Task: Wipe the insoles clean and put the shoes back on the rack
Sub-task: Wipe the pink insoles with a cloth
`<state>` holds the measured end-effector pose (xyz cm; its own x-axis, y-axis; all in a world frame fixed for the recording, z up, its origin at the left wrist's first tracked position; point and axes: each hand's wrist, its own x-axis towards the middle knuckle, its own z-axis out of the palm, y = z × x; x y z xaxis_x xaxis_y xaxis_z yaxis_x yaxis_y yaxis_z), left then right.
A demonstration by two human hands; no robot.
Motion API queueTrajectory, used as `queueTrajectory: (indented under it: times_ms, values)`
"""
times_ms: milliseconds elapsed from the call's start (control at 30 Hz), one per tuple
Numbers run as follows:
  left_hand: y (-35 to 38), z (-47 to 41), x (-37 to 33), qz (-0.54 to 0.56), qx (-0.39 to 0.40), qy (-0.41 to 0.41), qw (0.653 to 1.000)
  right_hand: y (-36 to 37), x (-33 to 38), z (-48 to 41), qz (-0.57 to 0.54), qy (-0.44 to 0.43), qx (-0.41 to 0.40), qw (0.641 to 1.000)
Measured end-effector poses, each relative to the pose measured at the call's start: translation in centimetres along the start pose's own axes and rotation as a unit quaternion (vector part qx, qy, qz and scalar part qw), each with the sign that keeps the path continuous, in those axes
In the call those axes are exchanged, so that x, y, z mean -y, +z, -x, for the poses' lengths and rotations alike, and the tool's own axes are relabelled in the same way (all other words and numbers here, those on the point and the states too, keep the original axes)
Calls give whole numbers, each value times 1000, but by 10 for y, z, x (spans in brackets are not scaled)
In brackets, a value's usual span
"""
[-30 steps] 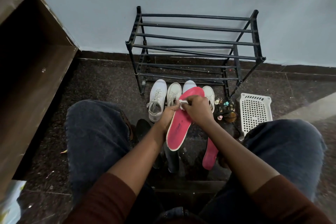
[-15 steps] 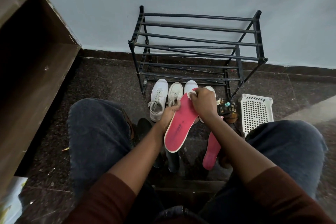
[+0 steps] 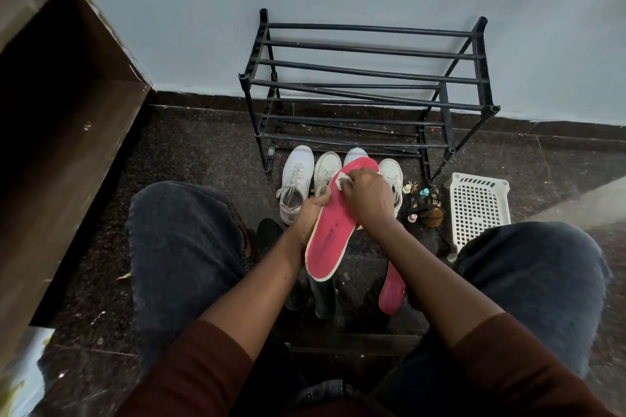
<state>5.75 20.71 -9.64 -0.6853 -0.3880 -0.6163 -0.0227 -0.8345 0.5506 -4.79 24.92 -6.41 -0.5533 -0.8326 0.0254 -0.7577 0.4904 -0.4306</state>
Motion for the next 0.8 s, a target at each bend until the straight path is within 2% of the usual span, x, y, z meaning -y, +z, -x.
queueTrajectory:
  times_ms: [133,267,400,467,567,667,800]
  values:
    - [4,4,0,31,-5,-7,1000,-2,-1,-12,-18,24,0,1000]
    - [2,1,-5,29,-29,6,999,-4,0,3,-30,-40,16,999]
    - [4,-6,-6,53,5,33,998,-3,2,26,-60,-115,46,990]
    - [7,-4,-6,59,18,42,997,-2,3,30,-64,-126,44,989]
    - [9,0,-2,37,29,22,999,0,-1,24,-18,-108,32,993]
    - [9,3,1,-13,8,12,1000,1,0,12,8,-83,17,996]
    - [8,4,2,-7,-3,9,1000,-1,1,-8,26,-26,3,999]
